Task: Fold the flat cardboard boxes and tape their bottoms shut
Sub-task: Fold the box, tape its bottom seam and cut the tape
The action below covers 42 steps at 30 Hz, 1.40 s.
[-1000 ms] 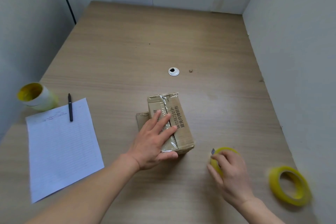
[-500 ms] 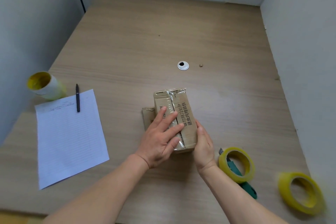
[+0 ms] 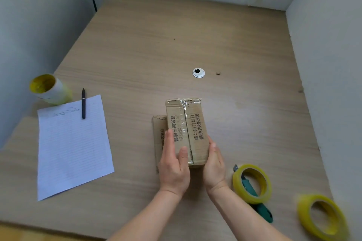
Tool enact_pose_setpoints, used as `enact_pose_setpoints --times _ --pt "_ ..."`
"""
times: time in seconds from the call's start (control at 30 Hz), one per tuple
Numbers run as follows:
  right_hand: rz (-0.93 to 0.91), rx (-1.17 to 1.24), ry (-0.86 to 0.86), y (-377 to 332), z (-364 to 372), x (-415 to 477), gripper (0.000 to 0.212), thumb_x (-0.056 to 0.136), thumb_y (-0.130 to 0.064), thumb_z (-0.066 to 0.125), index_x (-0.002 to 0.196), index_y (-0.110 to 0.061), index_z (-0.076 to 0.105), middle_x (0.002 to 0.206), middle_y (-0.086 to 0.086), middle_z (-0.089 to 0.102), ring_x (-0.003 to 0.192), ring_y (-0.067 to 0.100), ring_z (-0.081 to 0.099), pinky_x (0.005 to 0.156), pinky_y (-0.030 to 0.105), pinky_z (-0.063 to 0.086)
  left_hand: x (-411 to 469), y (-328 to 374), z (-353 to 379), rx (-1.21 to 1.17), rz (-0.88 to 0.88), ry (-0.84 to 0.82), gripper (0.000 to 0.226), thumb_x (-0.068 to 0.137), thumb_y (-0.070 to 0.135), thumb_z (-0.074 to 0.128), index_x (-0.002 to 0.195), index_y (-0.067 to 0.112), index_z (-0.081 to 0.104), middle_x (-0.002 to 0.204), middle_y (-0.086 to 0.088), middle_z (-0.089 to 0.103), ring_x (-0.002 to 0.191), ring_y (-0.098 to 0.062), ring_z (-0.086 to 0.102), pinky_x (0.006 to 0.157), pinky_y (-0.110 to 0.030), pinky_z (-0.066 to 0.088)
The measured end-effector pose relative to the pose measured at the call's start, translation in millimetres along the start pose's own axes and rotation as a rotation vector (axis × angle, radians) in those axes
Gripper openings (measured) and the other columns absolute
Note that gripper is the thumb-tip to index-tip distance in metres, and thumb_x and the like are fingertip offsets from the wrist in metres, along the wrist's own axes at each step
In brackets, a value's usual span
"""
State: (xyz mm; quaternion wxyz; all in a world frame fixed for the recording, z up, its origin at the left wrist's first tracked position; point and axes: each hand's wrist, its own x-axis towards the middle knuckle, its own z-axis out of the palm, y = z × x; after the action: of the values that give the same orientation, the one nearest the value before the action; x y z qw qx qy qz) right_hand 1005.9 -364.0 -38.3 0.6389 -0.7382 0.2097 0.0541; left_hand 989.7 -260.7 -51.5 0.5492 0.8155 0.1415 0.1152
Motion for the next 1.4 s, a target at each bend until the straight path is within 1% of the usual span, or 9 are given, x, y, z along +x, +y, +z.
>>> enact_pose_setpoints --times 0.27,0.4,0.53,0.6,0.7,0.83,1.03,1.2,1.4 --pt "-0.073 -0.187 -0.119 -5 -19 5 0.051 0.087 -0.067 0.027 0.123 -0.042 0.055 0.127 -0.01 0.059 0.122 0.006 0.053 0.108 0.042 0.043 7 -4 -27 0.081 0.064 -0.262 0.068 0.095 0.062 0.033 0.151 0.033 0.005 0.161 0.013 0.014 0.148 0.003 0.015 0.12 -0.02 0.016" --pt "-0.085 -0.33 -0.198 -7 -35 4 0.065 0.084 -0.07 0.032 0.131 -0.033 0.056 0.124 -0.014 0.062 0.115 0.001 0.056 0.101 0.039 0.048 34 28 -45 0.141 0.026 -0.303 0.091 0.08 0.067 0.044 0.155 0.027 0.01 0.165 0.005 0.008 0.15 -0.001 0.005 0.117 -0.012 0.004" --pt "-0.122 -0.436 -0.178 -13 -28 -5 0.068 0.088 -0.065 0.027 0.144 -0.03 0.041 0.121 -0.015 0.057 0.111 0.002 0.056 0.09 0.023 0.044 101 60 -25 0.507 0.124 -0.341 0.077 0.093 0.056 0.051 0.156 0.033 0.014 0.164 0.002 -0.019 0.152 -0.017 0.003 0.122 -0.033 0.015" --pt "-0.104 -0.46 -0.201 -21 -22 -7 0.063 0.089 -0.055 0.032 0.149 -0.033 0.033 0.125 -0.012 0.055 0.112 0.003 0.055 0.089 0.022 0.042 124 62 -10 0.668 0.112 -0.449 0.071 0.096 0.055 0.045 0.156 0.032 0.013 0.164 0.001 -0.016 0.146 -0.031 0.02 0.116 -0.044 0.028" --pt "-0.122 -0.472 -0.177 -41 -22 4 0.079 0.08 -0.039 0.045 0.155 -0.025 0.024 0.15 -0.003 0.039 0.134 0.012 0.042 0.112 0.033 0.035 127 53 1 0.776 0.105 -0.49 0.072 0.098 0.055 0.042 0.156 0.023 0.013 0.164 -0.005 0.002 0.131 -0.041 0.04 0.109 -0.043 0.035" --pt "-0.282 -0.563 -0.118 -84 -12 54 0.081 0.084 -0.03 0.053 0.157 -0.016 0.022 0.163 -0.003 0.021 0.15 0.01 0.016 0.118 0.02 0.01 124 51 1 0.745 0.13 -0.433 0.08 0.095 0.055 0.045 0.154 0.009 0.016 0.161 -0.009 0.011 0.128 -0.04 0.045 0.104 -0.042 0.038" --pt "-0.283 -0.754 -0.279 -99 19 97 0.036 0.1 -0.016 0.038 0.134 -0.005 0.045 0.138 0.01 0.049 0.128 0.028 0.045 0.095 0.033 0.035 123 50 0 0.719 0.127 -0.425 0.077 0.098 0.048 0.046 0.154 0.005 0.016 0.164 -0.014 0.001 0.138 -0.036 0.037 0.106 -0.041 0.035" --pt "-0.092 -0.507 -0.163 -92 27 69 0.059 0.104 -0.024 0.039 0.158 -0.012 0.018 0.164 0.001 0.021 0.15 0.017 0.02 0.115 0.023 0.016 125 53 0 0.684 0.088 -0.403 0.077 0.099 0.044 0.046 0.155 0.005 0.011 0.165 -0.009 -0.005 0.143 -0.031 0.032 0.107 -0.038 0.032" --pt "-0.079 -0.469 -0.085 -85 28 65 0.057 0.103 -0.026 0.039 0.157 -0.022 0.022 0.161 -0.001 0.031 0.145 0.021 0.033 0.111 0.027 0.026 126 51 -4 0.517 -0.064 -0.338 0.076 0.098 0.042 0.051 0.154 0.006 0.015 0.162 -0.013 0.019 0.146 -0.027 0.028 0.109 -0.034 0.029"
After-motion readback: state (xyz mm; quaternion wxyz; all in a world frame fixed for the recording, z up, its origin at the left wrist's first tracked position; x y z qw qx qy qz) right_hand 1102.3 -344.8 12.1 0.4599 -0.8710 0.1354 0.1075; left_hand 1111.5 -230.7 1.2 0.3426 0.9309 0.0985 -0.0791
